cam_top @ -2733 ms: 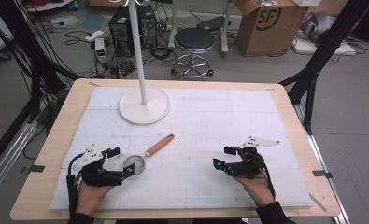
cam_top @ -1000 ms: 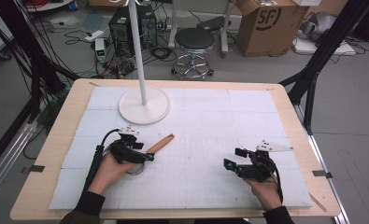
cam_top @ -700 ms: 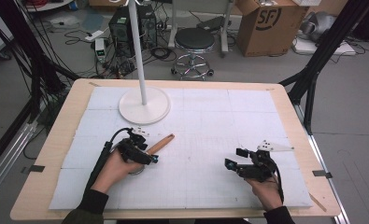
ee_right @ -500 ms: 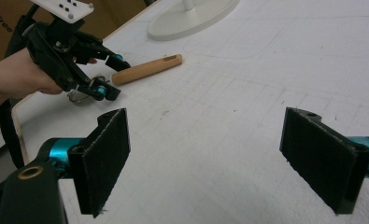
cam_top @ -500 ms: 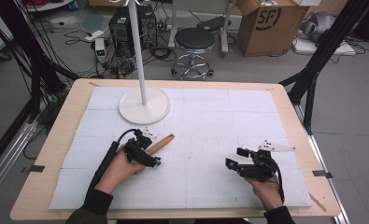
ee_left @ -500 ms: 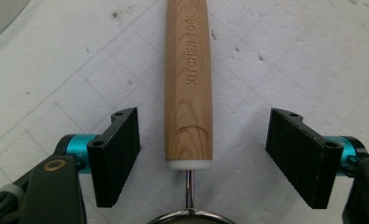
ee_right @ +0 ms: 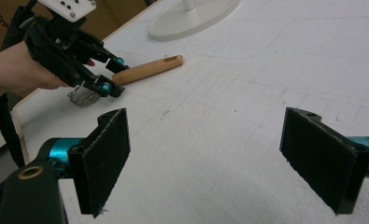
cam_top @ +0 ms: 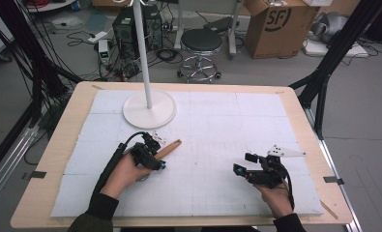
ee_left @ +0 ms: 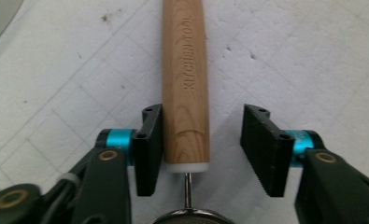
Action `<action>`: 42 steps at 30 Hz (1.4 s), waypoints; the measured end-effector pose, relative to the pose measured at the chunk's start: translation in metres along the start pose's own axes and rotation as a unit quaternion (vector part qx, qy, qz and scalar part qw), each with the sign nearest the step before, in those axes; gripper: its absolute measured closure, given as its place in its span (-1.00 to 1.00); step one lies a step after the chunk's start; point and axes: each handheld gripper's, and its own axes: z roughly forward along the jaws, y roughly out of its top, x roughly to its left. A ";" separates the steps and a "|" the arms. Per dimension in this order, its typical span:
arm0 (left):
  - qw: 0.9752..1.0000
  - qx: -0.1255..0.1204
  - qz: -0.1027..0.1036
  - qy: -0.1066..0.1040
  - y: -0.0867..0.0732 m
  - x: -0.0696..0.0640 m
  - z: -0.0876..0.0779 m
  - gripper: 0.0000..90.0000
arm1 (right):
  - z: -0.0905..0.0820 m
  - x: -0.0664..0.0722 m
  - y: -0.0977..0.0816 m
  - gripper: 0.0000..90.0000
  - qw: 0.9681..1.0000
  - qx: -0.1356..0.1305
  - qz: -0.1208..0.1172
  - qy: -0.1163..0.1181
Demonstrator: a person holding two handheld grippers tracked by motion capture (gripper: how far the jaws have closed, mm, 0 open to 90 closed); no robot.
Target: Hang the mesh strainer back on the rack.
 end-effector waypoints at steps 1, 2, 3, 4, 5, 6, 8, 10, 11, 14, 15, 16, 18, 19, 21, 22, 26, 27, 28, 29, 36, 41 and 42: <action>1.000 0.000 -0.002 -0.002 0.000 0.000 0.000 0.19 | 0.000 0.000 0.000 -0.66 1.000 0.000 0.000 0.000; 1.000 0.001 -0.004 0.000 0.001 0.001 -0.001 0.24 | 0.000 0.000 0.000 -0.66 1.000 0.000 0.002 0.000; 1.000 0.000 -0.004 0.000 0.000 0.002 -0.001 0.40 | 0.000 0.000 0.000 -0.66 1.000 0.000 0.001 0.000; 1.000 0.000 -0.002 -0.001 0.000 0.004 -0.001 0.44 | 0.000 0.000 0.000 -0.66 1.000 0.001 0.002 0.001; 1.000 -0.003 -0.002 -0.003 0.000 0.005 -0.001 0.46 | 0.000 0.000 0.000 -0.66 1.000 0.000 0.003 0.001; 1.000 -0.004 -0.003 -0.003 0.000 0.005 -0.001 0.49 | 0.000 0.000 0.000 -0.66 1.000 0.000 0.000 0.001; 1.000 -0.001 0.008 0.000 0.000 0.005 -0.001 0.51 | 0.000 0.000 0.000 -0.66 1.000 -0.001 0.002 0.001; 1.000 0.001 0.011 0.003 0.001 0.003 -0.001 0.51 | -0.001 0.000 0.000 -0.66 1.000 -0.005 0.002 0.003; 1.000 0.011 0.016 0.004 0.003 0.003 -0.001 0.52 | -0.001 0.000 0.000 -0.66 1.000 -0.006 0.002 0.003; 0.999 0.031 0.023 0.009 0.009 0.001 0.000 0.52 | -0.001 0.000 0.000 -0.66 1.000 -0.006 0.004 0.001; 0.998 0.047 0.031 0.009 0.014 0.001 0.000 0.53 | -0.001 0.001 0.000 -0.66 1.000 -0.006 0.003 0.002; 0.998 0.047 0.031 0.009 0.014 0.001 0.000 0.53 | -0.001 0.001 0.000 -0.66 1.000 -0.006 0.004 0.002; 0.998 0.057 0.028 0.003 0.017 0.003 0.001 0.53 | -0.002 0.000 0.000 -0.66 1.000 -0.005 0.003 0.003; 0.997 0.065 0.030 -0.001 0.019 0.004 0.001 0.53 | -0.002 0.000 0.000 -0.66 1.000 -0.005 0.003 0.003; 0.997 0.078 0.030 -0.004 0.023 0.005 0.003 0.53 | -0.002 0.000 0.000 -0.66 1.000 -0.005 0.005 0.003; 0.996 0.083 0.030 -0.004 0.024 0.004 0.003 0.53 | -0.002 0.000 0.000 -0.66 1.000 -0.006 0.004 0.004; 0.996 0.083 0.028 -0.015 0.024 0.008 0.004 0.53 | 0.000 0.000 0.000 -0.66 1.000 -0.003 0.002 0.005; 0.996 0.088 0.030 -0.016 0.026 0.008 0.005 0.53 | 0.001 0.000 0.000 -0.66 1.000 -0.002 0.002 0.006; 0.996 0.088 0.030 -0.016 0.026 0.008 0.005 0.53 | 0.001 0.000 0.000 -0.66 1.000 -0.002 0.002 0.006; 0.995 0.095 0.035 -0.015 0.027 0.008 0.005 0.53 | 0.001 0.000 0.000 -0.66 1.000 -0.002 0.002 0.006; 0.990 0.135 0.046 -0.021 0.039 0.008 0.008 0.53 | 0.008 0.001 0.001 -0.66 1.000 0.004 -0.003 0.012; 0.988 0.144 0.054 -0.006 0.041 0.003 0.010 0.53 | 0.010 0.000 0.001 -0.66 1.000 0.010 -0.005 0.010; 0.988 0.144 0.055 -0.003 0.042 0.002 0.010 0.53 | 0.010 0.000 0.001 -0.66 1.000 0.010 -0.006 0.010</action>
